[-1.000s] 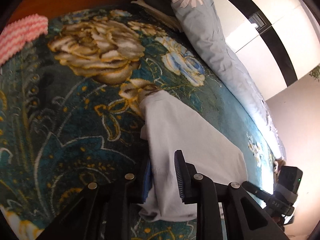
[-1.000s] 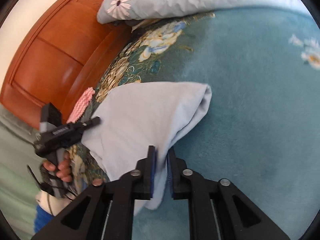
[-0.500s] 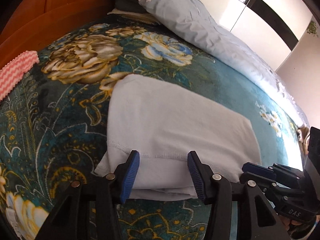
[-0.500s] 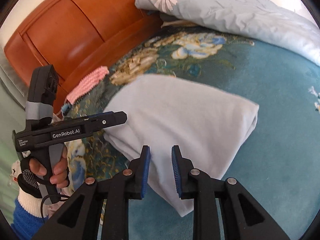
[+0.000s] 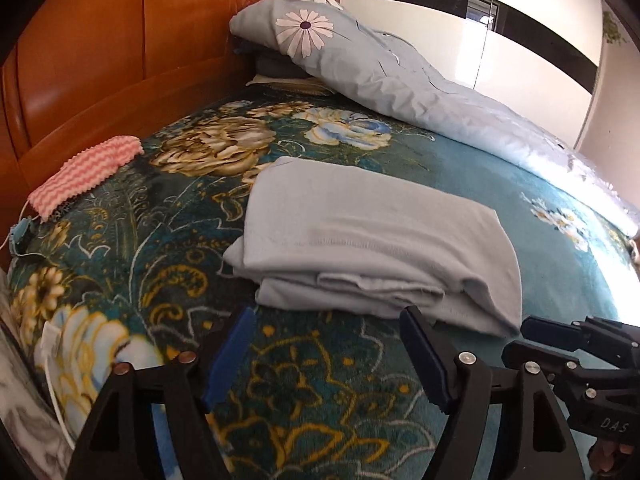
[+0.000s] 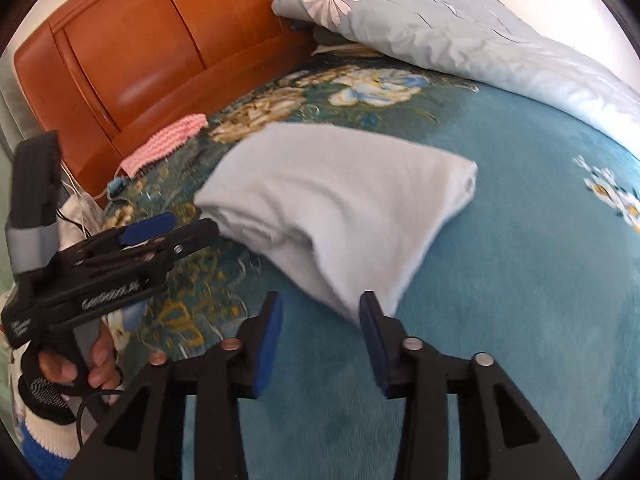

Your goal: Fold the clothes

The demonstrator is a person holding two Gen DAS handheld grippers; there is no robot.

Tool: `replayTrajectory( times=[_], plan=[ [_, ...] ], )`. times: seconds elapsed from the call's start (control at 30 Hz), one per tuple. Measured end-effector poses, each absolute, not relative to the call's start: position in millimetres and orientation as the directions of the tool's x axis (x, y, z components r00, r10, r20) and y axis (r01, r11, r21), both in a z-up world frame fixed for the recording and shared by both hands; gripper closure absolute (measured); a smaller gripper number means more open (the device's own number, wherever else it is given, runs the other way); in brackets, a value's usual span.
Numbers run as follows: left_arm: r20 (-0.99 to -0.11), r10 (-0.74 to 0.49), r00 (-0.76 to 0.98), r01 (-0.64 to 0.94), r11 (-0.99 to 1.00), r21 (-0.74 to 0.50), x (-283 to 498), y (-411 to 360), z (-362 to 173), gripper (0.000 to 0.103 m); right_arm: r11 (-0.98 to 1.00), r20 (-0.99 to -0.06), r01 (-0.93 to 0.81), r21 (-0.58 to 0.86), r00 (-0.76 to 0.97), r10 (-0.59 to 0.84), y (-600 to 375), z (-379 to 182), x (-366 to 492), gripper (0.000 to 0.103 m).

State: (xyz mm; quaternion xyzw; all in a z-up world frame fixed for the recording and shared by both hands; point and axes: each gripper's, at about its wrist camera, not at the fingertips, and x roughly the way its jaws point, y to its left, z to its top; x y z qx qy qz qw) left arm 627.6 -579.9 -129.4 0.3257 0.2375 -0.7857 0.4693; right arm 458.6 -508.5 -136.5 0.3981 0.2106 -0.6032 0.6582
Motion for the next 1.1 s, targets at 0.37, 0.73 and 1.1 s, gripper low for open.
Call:
replayTrajectory(
  times=[0.37, 0.73, 1.1],
  plan=[
    [-0.728, -0.627, -0.279, 0.943, -0.322, -0.084, 639, -519, -164, 0.000, -0.074, -0.738, 0.987, 0.139, 0.054, -0.672, -459, -147, 471, 0.021],
    [-0.726, -0.671, -0.148, 0.968, -0.249, 0.033, 624, -496, -174, 0.000, -0.042, -0.737, 0.995, 0.092, 0.040, -0.675, -447, -155, 476, 0.015],
    [-0.741, -0.656, -0.143, 0.979, -0.202, -0.010, 627, -498, -174, 0.000, -0.105, -0.763, 0.990, 0.097, 0.006, -0.646, -444, -163, 471, 0.014]
  ],
)
